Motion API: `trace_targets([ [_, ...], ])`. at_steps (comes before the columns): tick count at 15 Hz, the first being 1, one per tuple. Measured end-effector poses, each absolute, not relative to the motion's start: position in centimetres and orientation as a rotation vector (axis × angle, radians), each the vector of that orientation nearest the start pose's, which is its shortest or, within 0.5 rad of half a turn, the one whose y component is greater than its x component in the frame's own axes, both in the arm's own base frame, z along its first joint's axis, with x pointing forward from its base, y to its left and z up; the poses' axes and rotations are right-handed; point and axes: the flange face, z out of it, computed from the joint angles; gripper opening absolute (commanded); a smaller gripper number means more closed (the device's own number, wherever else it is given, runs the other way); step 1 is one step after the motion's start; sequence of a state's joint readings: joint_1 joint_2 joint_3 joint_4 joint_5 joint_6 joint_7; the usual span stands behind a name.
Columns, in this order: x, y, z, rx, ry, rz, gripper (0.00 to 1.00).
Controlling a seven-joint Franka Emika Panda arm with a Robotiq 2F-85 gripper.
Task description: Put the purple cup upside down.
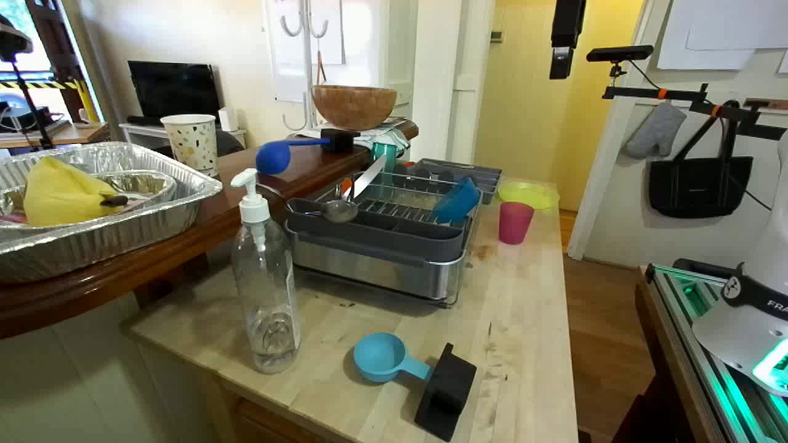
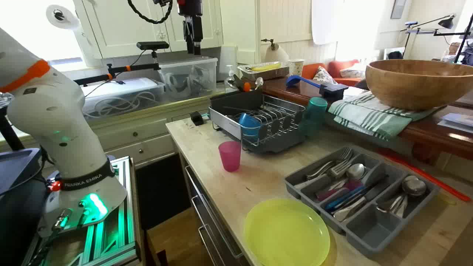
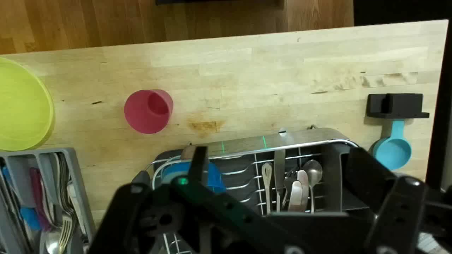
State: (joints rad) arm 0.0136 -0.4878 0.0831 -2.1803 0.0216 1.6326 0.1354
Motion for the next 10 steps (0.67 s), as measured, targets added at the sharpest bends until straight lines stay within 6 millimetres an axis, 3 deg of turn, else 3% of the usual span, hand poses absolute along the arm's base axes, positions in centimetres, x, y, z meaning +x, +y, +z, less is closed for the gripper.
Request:
trace_targets([
  [7,39.5,4.6,57.3,-3.163,0.082,0.093,1.00],
  [10,39.4,2.4,56.8,-3.145,0.221,0.109,1.00],
])
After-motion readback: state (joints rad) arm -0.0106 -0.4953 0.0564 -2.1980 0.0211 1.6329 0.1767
